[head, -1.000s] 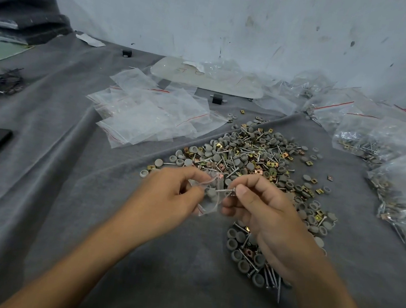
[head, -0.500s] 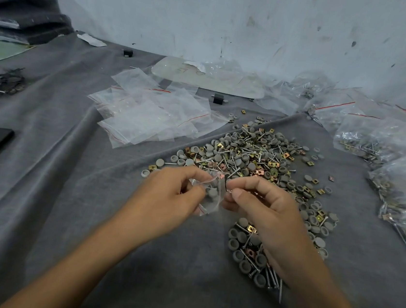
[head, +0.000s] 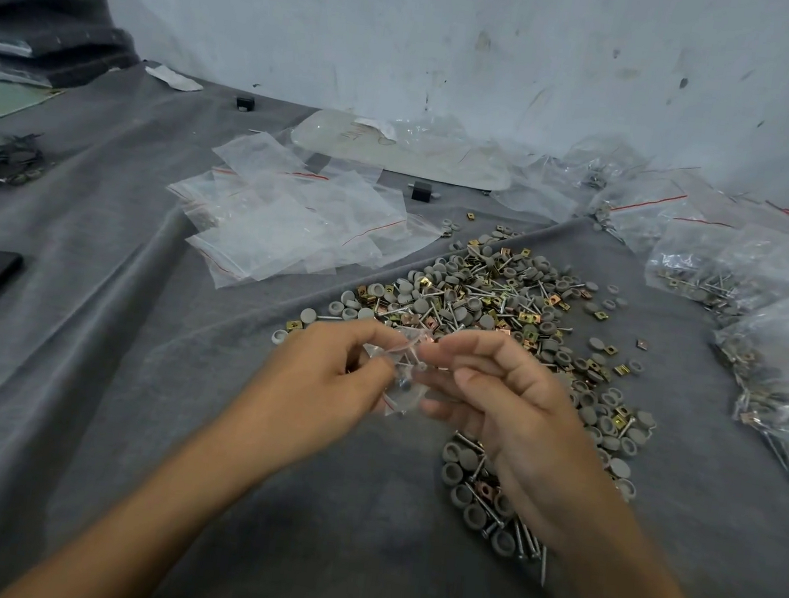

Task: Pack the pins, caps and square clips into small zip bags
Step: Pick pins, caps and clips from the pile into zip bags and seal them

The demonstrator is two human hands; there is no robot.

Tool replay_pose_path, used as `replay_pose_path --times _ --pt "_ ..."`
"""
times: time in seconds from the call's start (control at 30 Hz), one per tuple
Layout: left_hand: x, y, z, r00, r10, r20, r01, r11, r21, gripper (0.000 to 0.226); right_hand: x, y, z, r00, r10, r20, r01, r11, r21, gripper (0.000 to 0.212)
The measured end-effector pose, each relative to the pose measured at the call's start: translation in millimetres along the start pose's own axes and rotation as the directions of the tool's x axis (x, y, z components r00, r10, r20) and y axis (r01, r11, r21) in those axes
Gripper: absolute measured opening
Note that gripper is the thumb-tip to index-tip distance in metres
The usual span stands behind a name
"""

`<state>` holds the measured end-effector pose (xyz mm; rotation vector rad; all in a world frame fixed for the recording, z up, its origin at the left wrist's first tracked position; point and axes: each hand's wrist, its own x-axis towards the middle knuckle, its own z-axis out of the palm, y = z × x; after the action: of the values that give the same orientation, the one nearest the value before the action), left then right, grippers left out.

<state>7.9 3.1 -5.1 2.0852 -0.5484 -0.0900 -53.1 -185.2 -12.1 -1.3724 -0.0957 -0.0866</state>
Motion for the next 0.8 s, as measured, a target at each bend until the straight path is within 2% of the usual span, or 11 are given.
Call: replay_pose_path --times 0.13,0.3,0.43,0.5,0.53,0.6,0.67,0.73,0.8 --pt "-0.1 1.8 -0.4 1.0 -0.013 -0.003 0.013 1.0 -0.019 0.024 0.9 -5.8 -9.8 1.0 -0.009 -0.023 0.01 1.0 0.025 0.042" --pt "-3.3 3.5 2.5 1.0 0.015 0.016 -0.014 0.999 -0.041 0.024 0.2 -2.3 -8.0 0.998 0.013 0.059 -0.013 1.0 -0.003 0.034" --pt "0.3 0.5 -2.7 0.999 -0.013 -0.052 0.007 0.993 -0.12 0.022 2.7 -7.2 -15.7 0.999 0.007 -0.053 -0.007 1.0 -0.005 0.032" --pt "2.3 -1.5 -6.3 0.996 -0.026 -0.088 0.015 0.992 -0.123 0.023 3.0 -11.6 -23.2 0.991 -0.005 -0.132 -0.012 0.992 -0.127 0.034" --pt "2.7 -2.0 -7.6 0.995 -0.029 -0.095 0.017 0.992 -0.122 0.024 2.5 -13.1 -27.4 0.987 -0.02 -0.157 -0.021 0.965 -0.26 0.033" --pt "3.4 -3.1 -8.2 0.995 -0.034 -0.096 0.021 0.991 -0.134 0.021 0.3 -14.4 -33.8 0.991 -0.05 -0.125 -0.027 0.836 -0.549 0.023" --pt "3.8 -3.8 -7.3 0.995 -0.043 -0.092 0.03 0.989 -0.144 0.022 -1.1 -13.2 -36.5 0.997 -0.054 -0.052 -0.004 0.654 -0.757 0.011" --pt "4.3 -5.0 -6.3 0.995 -0.047 -0.09 0.034 0.99 -0.14 0.025 -0.6 -8.2 -37.6 1.0 -0.02 0.001 0.009 0.426 -0.905 0.008" --pt "4.3 -6.4 -6.2 0.995 -0.042 -0.088 0.03 0.991 -0.129 0.025 0.6 -3.9 -35.8 0.998 0.064 0.023 0.005 0.282 -0.959 0.006"
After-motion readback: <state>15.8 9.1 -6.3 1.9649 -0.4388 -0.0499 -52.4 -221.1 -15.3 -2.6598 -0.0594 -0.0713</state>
